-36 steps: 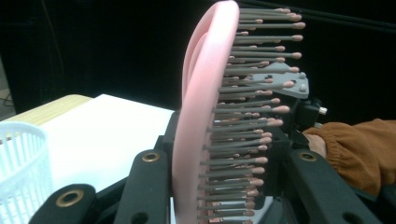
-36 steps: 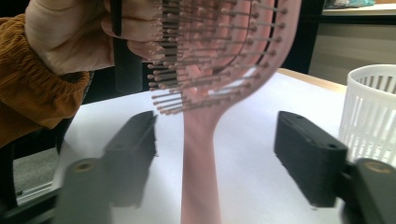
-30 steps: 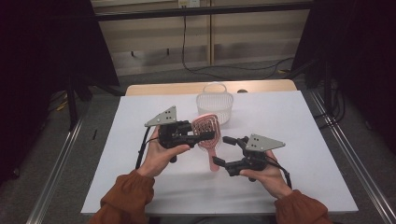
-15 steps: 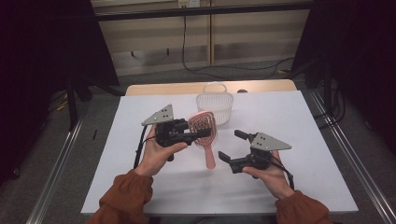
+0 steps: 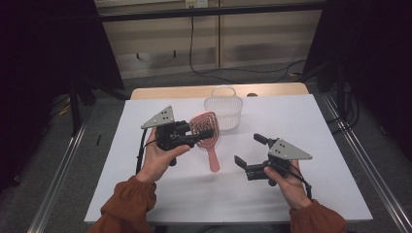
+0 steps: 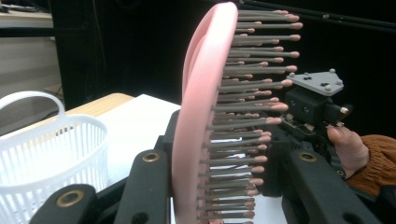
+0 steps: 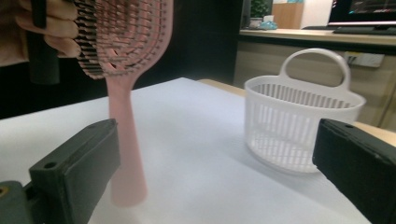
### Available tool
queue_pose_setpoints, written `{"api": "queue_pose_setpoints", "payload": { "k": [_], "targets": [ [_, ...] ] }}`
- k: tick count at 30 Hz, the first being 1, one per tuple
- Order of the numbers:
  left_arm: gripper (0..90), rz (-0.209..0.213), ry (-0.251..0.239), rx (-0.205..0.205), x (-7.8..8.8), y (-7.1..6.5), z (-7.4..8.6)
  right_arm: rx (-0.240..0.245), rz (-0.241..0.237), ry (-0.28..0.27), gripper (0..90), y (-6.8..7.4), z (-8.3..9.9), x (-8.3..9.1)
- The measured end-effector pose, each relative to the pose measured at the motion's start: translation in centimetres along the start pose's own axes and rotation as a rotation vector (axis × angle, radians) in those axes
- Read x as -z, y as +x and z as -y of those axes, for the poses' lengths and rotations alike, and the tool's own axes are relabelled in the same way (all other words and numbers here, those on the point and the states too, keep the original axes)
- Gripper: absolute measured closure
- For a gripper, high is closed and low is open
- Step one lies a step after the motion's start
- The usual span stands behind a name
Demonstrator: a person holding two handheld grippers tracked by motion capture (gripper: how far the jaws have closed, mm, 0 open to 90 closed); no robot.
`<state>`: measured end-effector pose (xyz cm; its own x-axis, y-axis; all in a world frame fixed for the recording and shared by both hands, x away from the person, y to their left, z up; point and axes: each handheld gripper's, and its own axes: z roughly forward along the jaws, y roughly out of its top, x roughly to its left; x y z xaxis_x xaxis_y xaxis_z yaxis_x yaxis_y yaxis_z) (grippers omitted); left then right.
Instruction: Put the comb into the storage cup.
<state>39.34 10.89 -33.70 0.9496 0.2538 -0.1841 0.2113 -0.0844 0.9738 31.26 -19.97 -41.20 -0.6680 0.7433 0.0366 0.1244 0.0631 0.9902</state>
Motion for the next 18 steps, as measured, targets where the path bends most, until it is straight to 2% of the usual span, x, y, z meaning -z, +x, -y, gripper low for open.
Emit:
{"api": "queue_pose_setpoints", "payload": {
  "k": [2,3,4,7,14,18],
  "targets": [
    [64.1,0.005,-0.001,0.002,0.1,0.1,0.0,0.01,0.045,-0.004,0.9,-0.4,0.1,0.5],
    [64.1,0.0,0.001,0.0,0.2,0.2,0.0,0.01,0.045,-0.004,0.9,-0.4,0.1,0.5],
    [64.1,-0.009,-0.003,0.0,0.2,0.2,0.0,-0.02,0.056,-0.019,1.1,-0.7,0.2,0.7],
    [64.1,-0.014,-0.005,0.0,0.3,0.3,-0.2,-0.03,0.066,-0.026,1.1,-0.8,0.2,1.0],
    [64.1,-0.047,0.005,-0.016,0.8,0.2,-0.6,0.013,0.135,-0.024,1.5,-0.8,0.2,2.3],
    [64.1,-0.054,0.003,-0.016,0.8,0.2,-0.7,0.014,0.161,-0.015,1.5,-1.1,0.7,3.2]
  ]
}}
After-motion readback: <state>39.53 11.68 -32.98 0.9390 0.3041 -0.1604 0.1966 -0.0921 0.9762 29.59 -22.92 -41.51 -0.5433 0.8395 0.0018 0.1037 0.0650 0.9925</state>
